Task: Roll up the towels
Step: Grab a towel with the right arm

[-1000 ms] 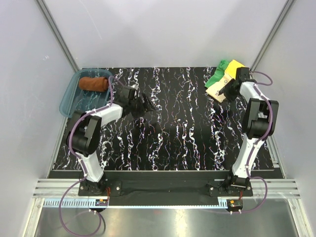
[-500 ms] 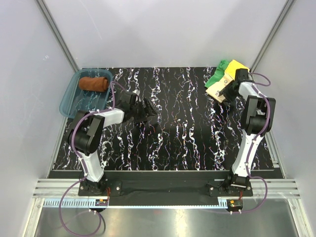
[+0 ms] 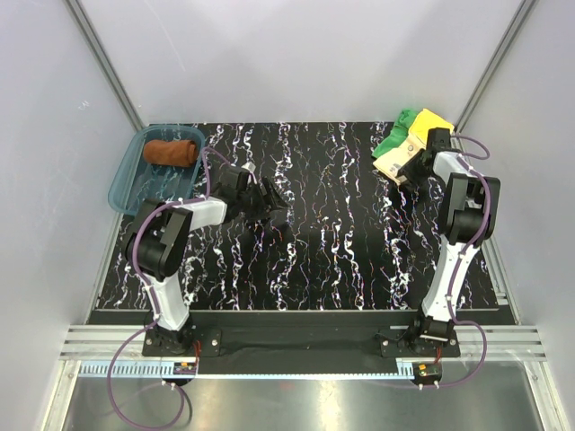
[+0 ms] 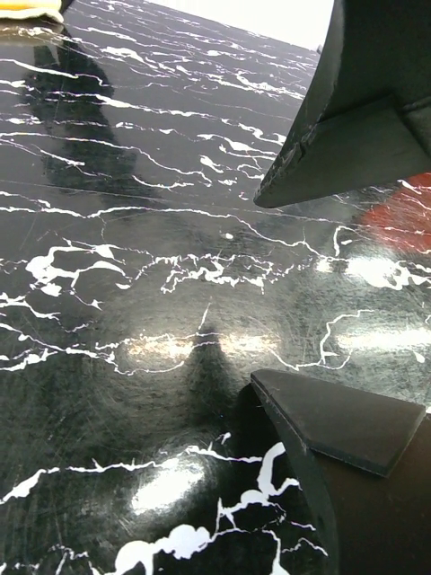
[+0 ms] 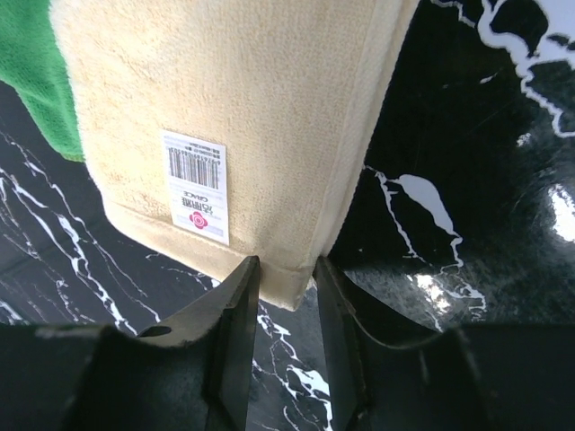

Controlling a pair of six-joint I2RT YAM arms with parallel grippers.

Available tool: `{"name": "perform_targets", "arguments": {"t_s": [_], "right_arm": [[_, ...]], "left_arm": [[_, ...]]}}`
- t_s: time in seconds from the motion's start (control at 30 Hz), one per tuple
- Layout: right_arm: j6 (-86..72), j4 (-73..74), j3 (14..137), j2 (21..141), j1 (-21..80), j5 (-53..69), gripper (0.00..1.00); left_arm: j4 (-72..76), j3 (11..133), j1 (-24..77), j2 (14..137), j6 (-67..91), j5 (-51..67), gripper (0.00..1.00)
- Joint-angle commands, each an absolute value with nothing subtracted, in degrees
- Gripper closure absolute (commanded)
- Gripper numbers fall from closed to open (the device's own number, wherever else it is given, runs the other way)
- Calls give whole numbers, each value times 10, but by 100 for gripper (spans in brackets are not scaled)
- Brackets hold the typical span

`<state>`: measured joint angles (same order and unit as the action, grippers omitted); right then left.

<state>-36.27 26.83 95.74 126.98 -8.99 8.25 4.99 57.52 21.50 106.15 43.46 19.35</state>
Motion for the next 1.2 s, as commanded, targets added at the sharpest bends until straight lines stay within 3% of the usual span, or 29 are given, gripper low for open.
{"name": "perform_targets", "arguments": {"t_s": [0.0, 0.2, 0.6, 0.97, 1.17], "right_arm": [[-364, 244, 931, 1240, -88, 91, 60], [-374, 234, 932, 1249, -88, 110, 62], [-369, 242, 960, 1257, -88, 119, 100], [-372, 233, 950, 1206, -80, 149, 100], [-370, 242, 915, 1081, -39, 128, 100]], "left_arm": [[67, 572, 219, 1078, 432, 199, 21], [68, 570, 221, 1079, 432, 198, 21], [71, 570, 222, 1096, 432, 200, 21], [67, 557, 223, 1071, 425, 197, 21], [61, 527, 230, 1010, 419, 192, 20]]}}
